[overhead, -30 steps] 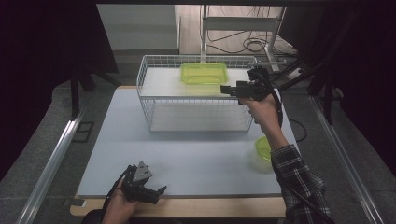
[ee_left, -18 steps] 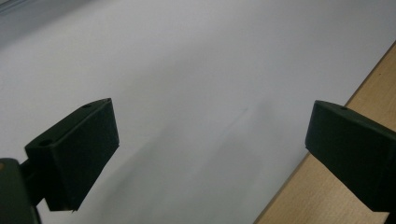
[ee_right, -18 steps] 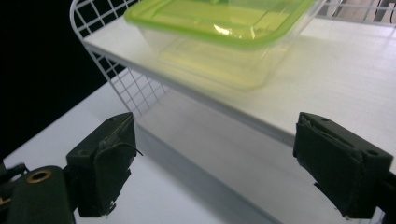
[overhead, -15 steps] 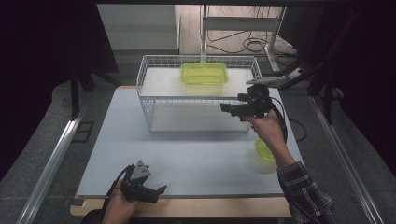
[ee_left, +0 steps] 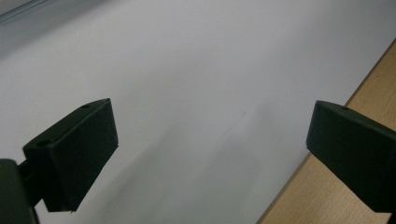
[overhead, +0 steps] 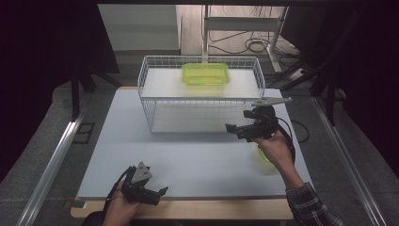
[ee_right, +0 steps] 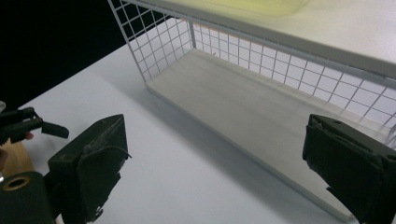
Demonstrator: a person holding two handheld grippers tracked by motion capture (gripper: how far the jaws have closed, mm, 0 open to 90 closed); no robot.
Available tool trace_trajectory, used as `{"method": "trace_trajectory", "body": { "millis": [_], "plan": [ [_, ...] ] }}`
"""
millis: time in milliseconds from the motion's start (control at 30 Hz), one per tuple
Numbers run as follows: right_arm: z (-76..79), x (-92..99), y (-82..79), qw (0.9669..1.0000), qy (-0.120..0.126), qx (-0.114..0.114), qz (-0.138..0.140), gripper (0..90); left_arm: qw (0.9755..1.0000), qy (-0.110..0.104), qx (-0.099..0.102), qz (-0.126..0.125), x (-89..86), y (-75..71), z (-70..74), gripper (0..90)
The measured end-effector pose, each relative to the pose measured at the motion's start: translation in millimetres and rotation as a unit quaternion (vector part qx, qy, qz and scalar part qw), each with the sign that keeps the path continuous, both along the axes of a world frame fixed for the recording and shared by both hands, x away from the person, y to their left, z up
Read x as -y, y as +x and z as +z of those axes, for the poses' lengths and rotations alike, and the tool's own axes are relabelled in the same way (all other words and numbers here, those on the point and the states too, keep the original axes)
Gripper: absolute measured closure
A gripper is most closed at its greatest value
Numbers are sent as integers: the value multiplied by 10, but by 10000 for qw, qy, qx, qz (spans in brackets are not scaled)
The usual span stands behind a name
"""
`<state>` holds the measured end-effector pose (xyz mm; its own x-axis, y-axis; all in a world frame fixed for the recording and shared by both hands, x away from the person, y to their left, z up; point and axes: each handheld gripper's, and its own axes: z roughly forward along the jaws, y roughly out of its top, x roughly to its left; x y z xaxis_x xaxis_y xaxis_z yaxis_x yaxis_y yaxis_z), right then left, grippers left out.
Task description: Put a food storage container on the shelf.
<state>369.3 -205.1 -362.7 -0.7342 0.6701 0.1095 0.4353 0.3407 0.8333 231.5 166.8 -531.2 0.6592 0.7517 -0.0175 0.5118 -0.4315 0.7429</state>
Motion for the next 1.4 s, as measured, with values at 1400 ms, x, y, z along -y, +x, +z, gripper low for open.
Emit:
{"method": "trace_trajectory", "body": {
  "millis": [1400],
  "plan": [
    [-1034,227,-730,9984,-540,110,163,43,9997,186,83,-107,20,-12,-12,18]
  ]
}}
